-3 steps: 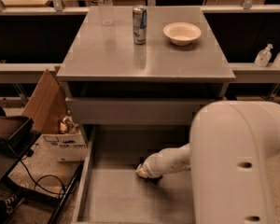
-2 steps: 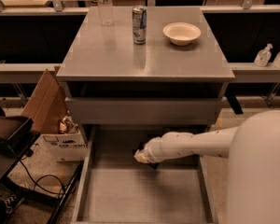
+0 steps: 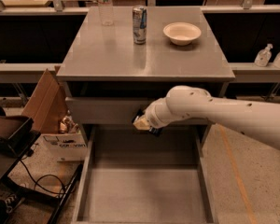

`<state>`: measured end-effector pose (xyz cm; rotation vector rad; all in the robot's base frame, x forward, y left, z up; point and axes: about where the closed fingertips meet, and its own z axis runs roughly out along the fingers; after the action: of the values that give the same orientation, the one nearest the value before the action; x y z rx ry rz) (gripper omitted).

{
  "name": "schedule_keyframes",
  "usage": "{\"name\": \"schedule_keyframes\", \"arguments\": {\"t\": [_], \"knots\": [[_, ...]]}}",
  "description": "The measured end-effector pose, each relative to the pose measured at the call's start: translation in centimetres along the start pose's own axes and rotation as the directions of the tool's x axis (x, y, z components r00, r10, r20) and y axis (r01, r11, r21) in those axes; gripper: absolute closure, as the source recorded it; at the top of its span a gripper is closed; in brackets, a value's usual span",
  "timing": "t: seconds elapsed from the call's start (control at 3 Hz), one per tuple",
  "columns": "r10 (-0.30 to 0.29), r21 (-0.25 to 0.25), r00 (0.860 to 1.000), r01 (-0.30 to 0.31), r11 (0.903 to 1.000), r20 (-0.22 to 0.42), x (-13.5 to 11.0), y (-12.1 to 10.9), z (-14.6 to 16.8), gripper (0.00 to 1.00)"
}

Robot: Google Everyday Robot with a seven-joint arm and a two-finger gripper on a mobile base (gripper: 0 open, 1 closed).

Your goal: Pick rxbar blueberry from middle drawer and place on counter

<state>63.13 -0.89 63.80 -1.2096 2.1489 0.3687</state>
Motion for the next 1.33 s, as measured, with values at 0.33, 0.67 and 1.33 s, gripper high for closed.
{"name": "schedule_keyframes", "arguments": {"t": [0.33, 0.67, 1.33], "knots": [[-0.084, 0.039, 0.996, 0.084, 0.9957, -0.001, -8.7, 0.4, -6.5, 1.00], [-0.160, 0.098, 0.987, 0.158, 0.9825, 0.011, -17.0, 1.9, -12.1, 1.00], [-0.277, 0.235, 0.960, 0.259, 0.9369, 0.047, -29.4, 1.7, -18.2, 1.00]]}}
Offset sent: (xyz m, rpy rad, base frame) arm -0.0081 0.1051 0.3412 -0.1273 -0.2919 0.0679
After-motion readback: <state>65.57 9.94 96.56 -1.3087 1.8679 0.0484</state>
